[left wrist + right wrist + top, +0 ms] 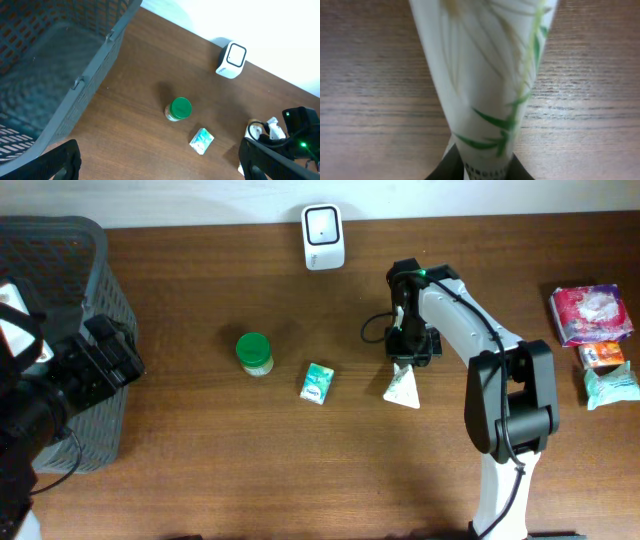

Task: Scan the item barcode
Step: 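Lift the white tube with the right gripper and turn it upright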

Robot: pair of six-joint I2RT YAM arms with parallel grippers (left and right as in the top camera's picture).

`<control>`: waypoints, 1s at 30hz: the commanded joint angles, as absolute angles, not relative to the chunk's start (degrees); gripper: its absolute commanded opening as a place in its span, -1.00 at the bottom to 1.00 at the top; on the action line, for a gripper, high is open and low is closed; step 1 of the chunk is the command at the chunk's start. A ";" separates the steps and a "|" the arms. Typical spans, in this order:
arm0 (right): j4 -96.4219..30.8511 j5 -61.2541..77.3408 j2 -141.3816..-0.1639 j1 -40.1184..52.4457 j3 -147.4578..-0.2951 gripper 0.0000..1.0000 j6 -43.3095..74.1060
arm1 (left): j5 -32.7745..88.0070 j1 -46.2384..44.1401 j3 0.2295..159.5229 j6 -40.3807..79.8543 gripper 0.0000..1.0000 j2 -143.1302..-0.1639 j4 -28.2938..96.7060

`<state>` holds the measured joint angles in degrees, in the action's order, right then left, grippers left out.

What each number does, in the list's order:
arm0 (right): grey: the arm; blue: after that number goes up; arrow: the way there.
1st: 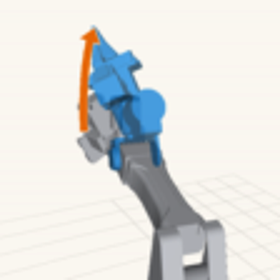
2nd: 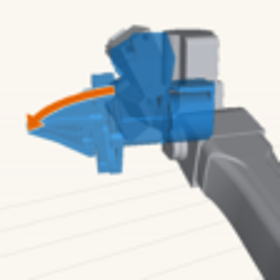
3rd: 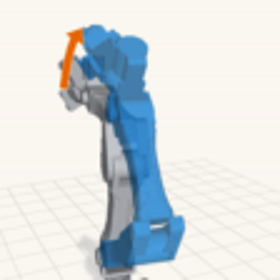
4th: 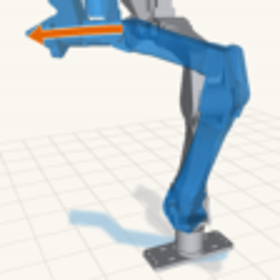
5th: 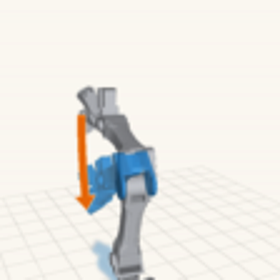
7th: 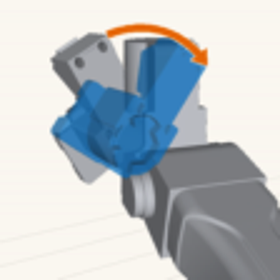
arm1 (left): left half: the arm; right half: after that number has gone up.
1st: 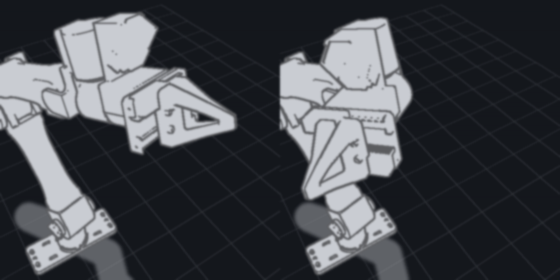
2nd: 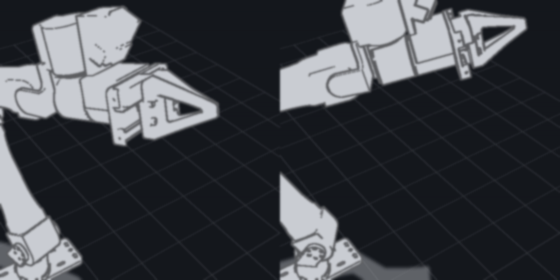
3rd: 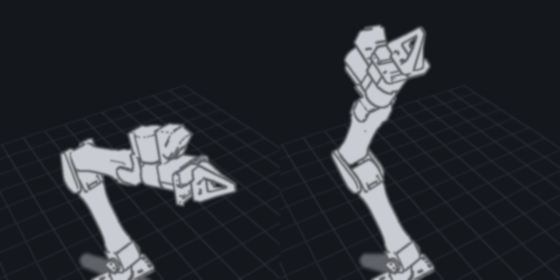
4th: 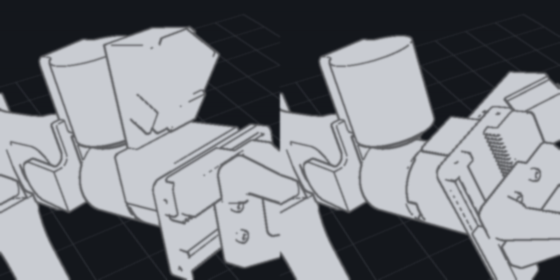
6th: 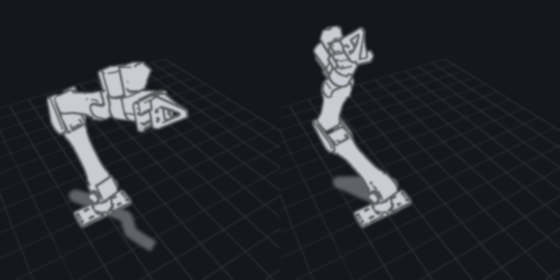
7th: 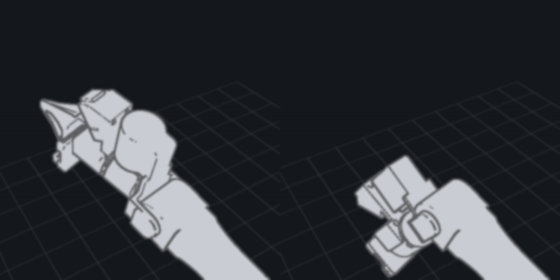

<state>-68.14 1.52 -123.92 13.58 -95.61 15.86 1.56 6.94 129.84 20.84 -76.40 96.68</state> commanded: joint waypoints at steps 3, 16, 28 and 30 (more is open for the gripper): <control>-70.83 1.85 -122.72 13.85 -99.13 -0.43 15.44 | 1.98 7.31 129.78 21.41 0.98 -76.49 96.71; -78.17 -8.64 -123.17 11.33 -105.06 0.37 15.44 | 1.98 7.31 129.78 21.41 0.98 -76.49 96.71; -64.03 21.93 -123.17 -0.38 -88.58 0.11 0.60 | 1.98 7.31 129.78 21.41 0.98 -76.49 96.71; -62.67 24.99 -123.17 -0.38 -87.44 -0.17 0.62 | 1.98 7.31 129.78 21.41 0.98 -76.49 96.71</control>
<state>-63.79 20.45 -123.68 -0.49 -88.92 1.50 1.56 6.94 129.84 20.84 -76.40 96.68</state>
